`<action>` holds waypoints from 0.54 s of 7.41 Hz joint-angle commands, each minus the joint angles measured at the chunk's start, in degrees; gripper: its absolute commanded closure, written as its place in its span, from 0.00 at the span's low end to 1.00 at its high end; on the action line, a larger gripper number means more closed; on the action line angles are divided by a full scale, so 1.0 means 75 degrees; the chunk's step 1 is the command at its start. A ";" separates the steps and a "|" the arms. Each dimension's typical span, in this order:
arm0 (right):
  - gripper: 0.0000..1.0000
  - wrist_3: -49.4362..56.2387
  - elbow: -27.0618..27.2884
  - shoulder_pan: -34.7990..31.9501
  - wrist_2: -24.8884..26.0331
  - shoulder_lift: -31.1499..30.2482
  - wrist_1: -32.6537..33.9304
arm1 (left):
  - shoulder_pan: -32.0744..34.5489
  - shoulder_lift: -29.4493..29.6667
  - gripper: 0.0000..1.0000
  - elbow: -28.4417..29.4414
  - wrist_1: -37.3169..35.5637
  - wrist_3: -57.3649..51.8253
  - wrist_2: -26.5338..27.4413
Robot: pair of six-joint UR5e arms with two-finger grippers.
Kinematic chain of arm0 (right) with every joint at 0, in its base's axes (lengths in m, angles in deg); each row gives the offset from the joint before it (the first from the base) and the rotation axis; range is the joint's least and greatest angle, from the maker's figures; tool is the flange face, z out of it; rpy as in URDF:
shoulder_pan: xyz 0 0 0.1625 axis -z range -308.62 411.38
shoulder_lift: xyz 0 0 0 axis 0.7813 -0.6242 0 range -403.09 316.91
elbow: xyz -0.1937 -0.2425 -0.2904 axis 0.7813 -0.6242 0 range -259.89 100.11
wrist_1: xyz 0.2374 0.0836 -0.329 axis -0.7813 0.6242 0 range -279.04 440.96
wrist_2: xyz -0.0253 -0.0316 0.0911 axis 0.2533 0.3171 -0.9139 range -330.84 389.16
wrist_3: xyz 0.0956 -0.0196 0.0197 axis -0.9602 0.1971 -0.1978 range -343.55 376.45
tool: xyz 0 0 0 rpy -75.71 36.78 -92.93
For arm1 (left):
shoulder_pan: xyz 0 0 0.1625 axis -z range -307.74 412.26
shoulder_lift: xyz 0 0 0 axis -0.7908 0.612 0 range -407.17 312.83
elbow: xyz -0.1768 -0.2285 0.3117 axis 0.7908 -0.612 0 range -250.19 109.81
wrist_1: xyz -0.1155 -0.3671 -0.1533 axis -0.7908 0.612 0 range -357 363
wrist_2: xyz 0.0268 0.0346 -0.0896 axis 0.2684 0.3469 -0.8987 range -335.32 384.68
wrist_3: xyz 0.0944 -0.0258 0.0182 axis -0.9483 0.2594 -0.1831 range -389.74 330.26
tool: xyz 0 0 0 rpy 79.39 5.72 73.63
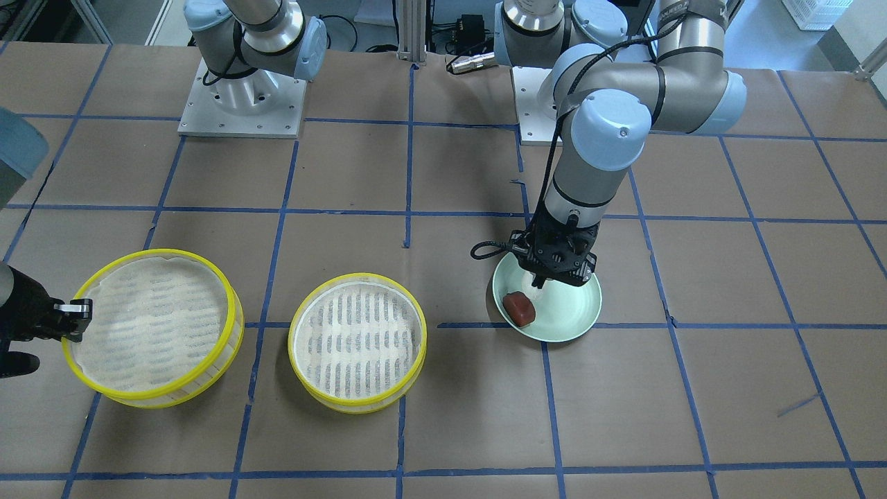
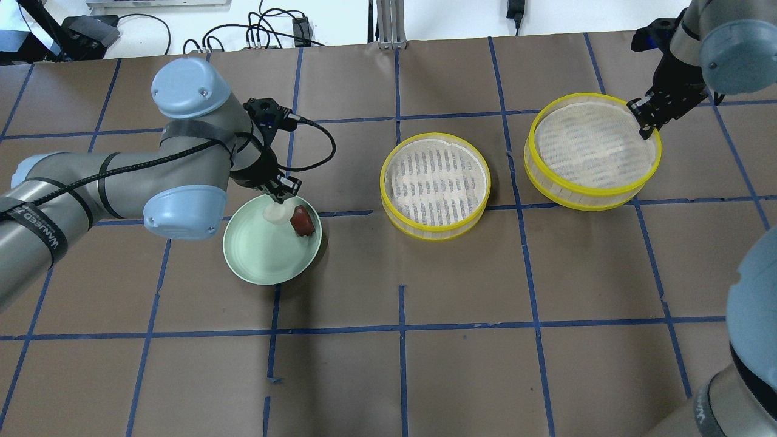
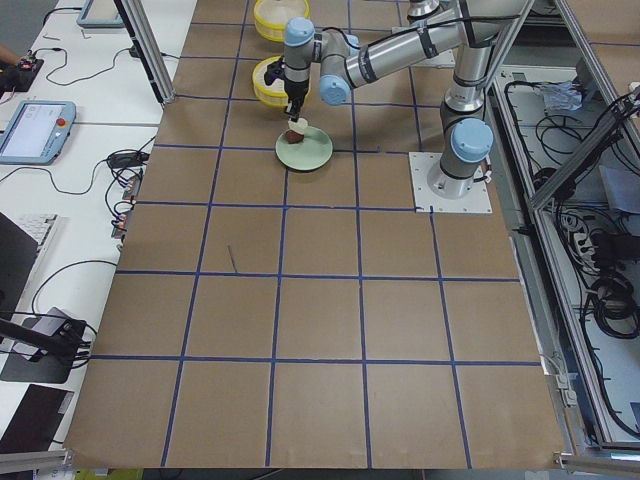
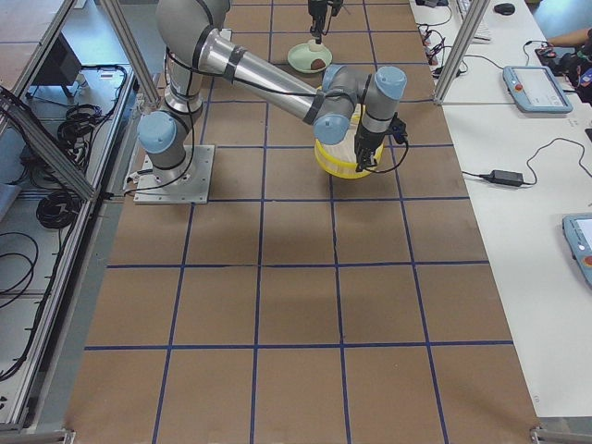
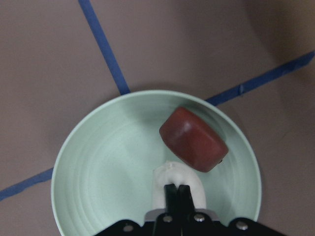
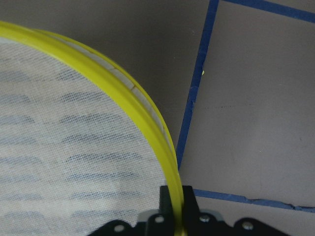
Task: Place buns in different layers of steamer
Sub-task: 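Carry the white bun with the left gripper into the bottom steamer tier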
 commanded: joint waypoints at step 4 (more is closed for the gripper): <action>0.92 -0.0019 0.0017 -0.0003 0.0000 0.0000 -0.0044 | 0.1776 0.0570 0.96 0.1600 0.0584 0.3917 -0.0330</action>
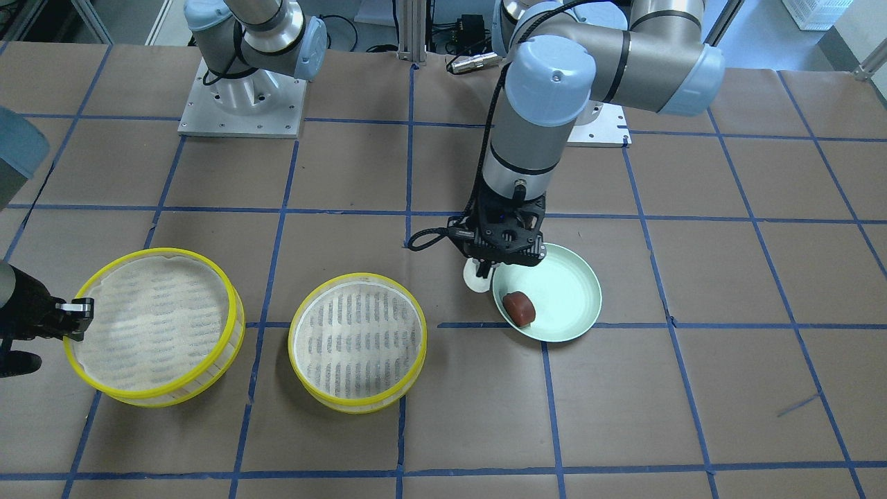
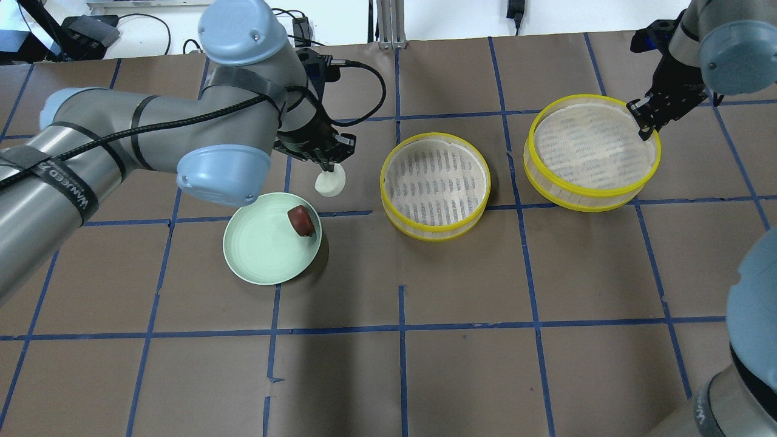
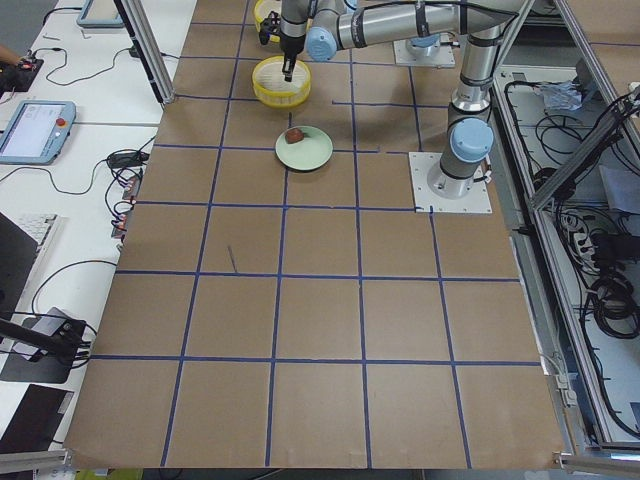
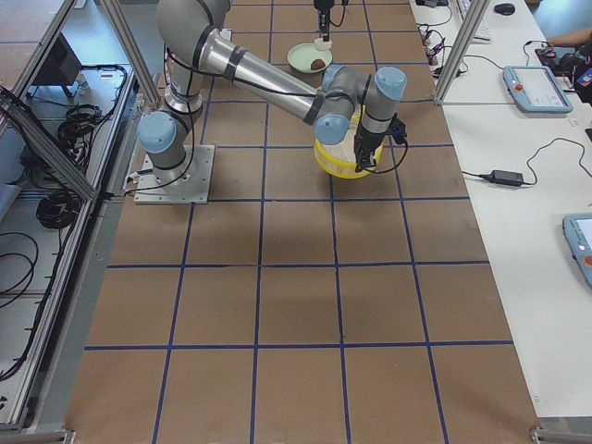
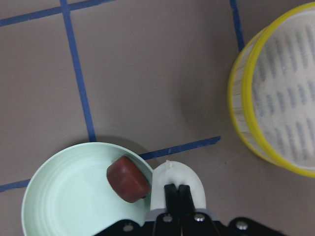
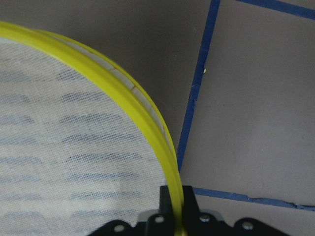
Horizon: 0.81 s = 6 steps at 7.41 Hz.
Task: Place buns in different layers of steamer
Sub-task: 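Carry the white bun with the left gripper into the bottom steamer tier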
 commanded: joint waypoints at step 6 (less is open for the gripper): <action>0.92 -0.0028 0.0012 0.0000 -0.0012 -0.0003 -0.0026 | 0.1065 0.1862 0.15 0.1193 -0.1072 0.2010 -0.0193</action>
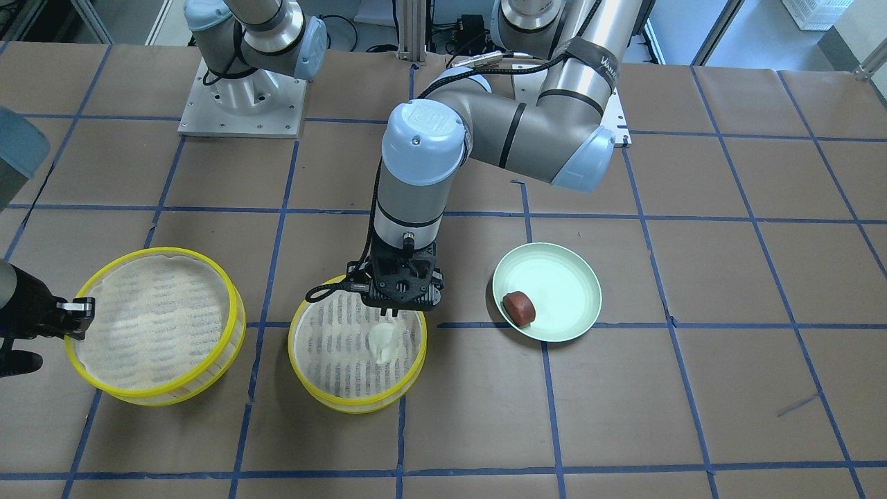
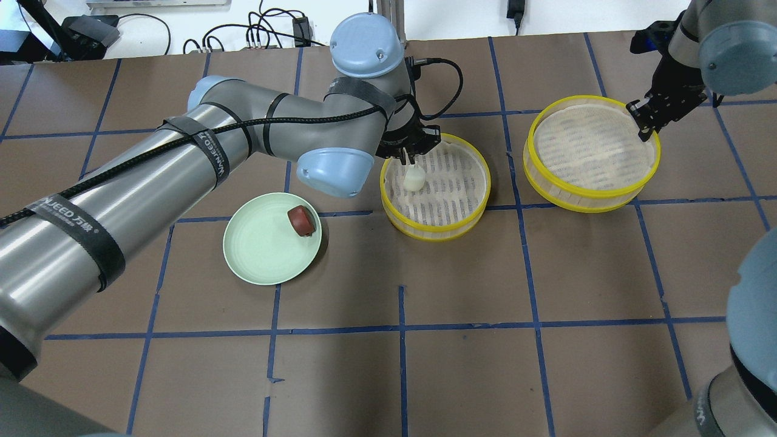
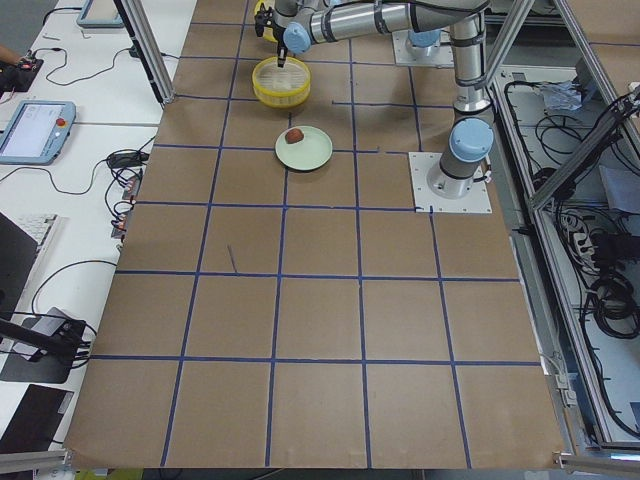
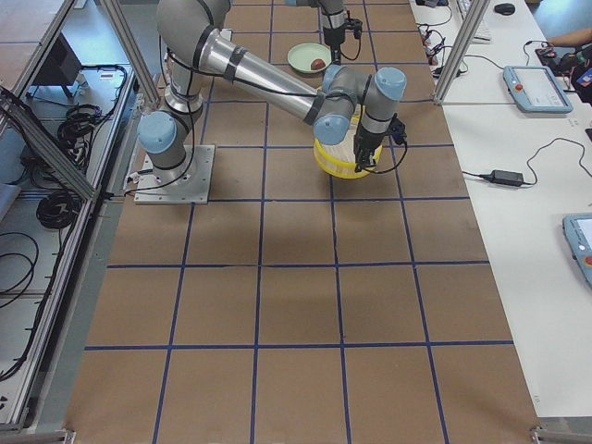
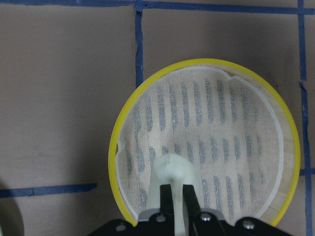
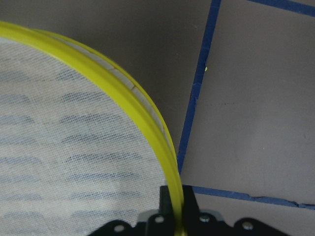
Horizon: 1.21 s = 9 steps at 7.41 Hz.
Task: Place buns in different layers of steamer
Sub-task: 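Carry the white bun with the left gripper into the bottom steamer tier, then open the left gripper to release the white bun in the tier, then return the left gripper to the bowl while the right gripper restacks the top tier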
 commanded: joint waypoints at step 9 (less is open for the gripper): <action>0.90 -0.4617 0.0375 -0.2797 0.0019 -0.0633 -0.0424 | -0.2319 -0.1185 0.11 -0.2886 0.0447 -0.1294 0.0946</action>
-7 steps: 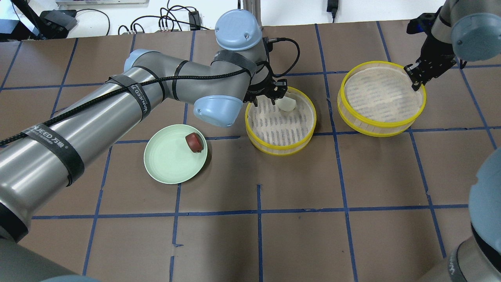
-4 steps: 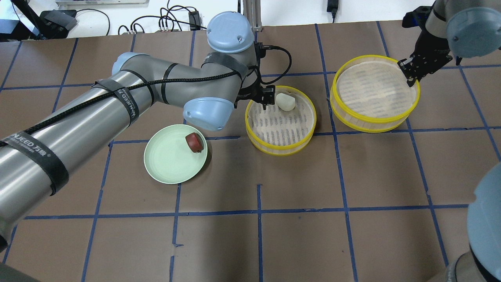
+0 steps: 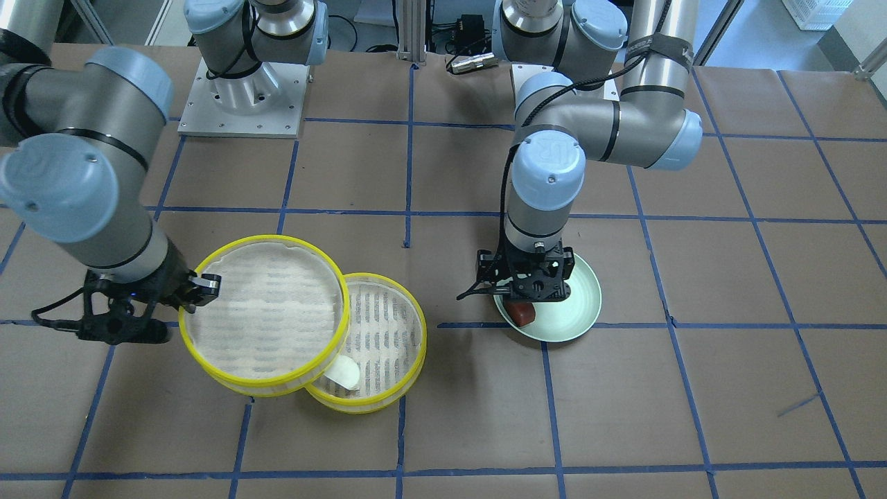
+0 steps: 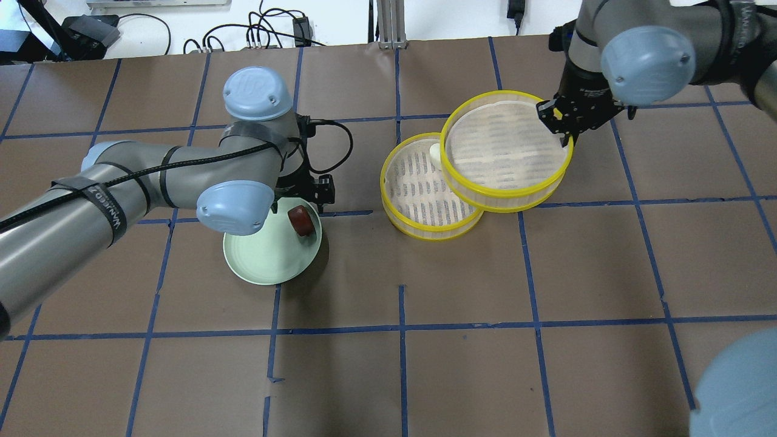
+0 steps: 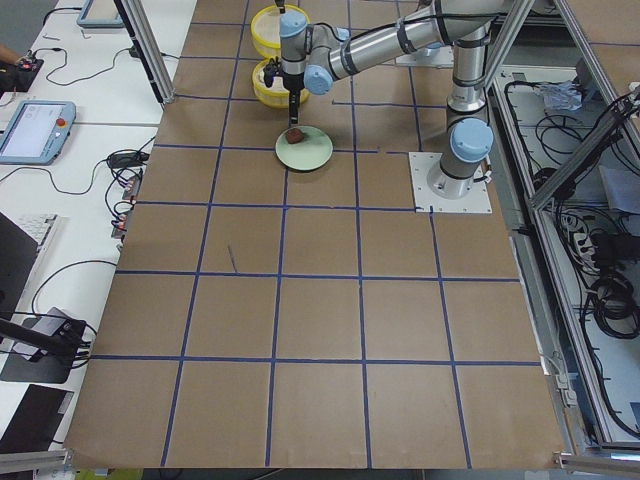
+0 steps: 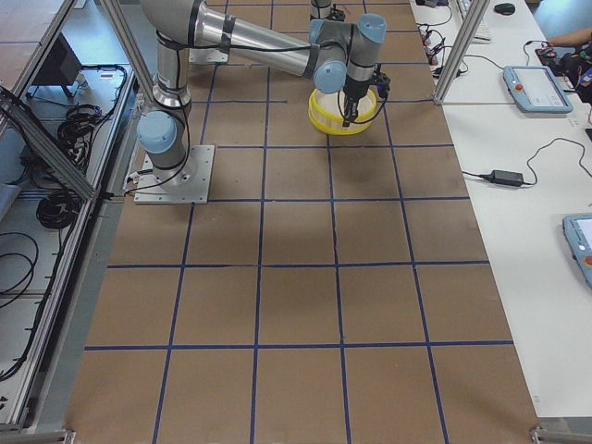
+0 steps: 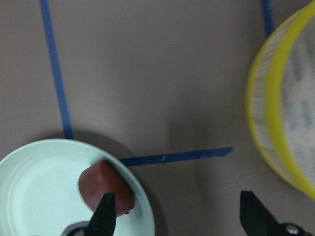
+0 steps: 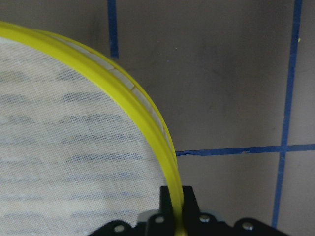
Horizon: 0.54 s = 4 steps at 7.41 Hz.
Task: Place buns in different layers of steamer
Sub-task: 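Return the left gripper to the bowl while the right gripper restacks the top tier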
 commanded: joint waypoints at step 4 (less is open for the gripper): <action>0.90 -0.1636 0.0098 -0.0999 -0.0140 0.0330 0.0586 | -0.0327 0.0340 0.12 0.0029 -0.0099 0.1477 -0.1000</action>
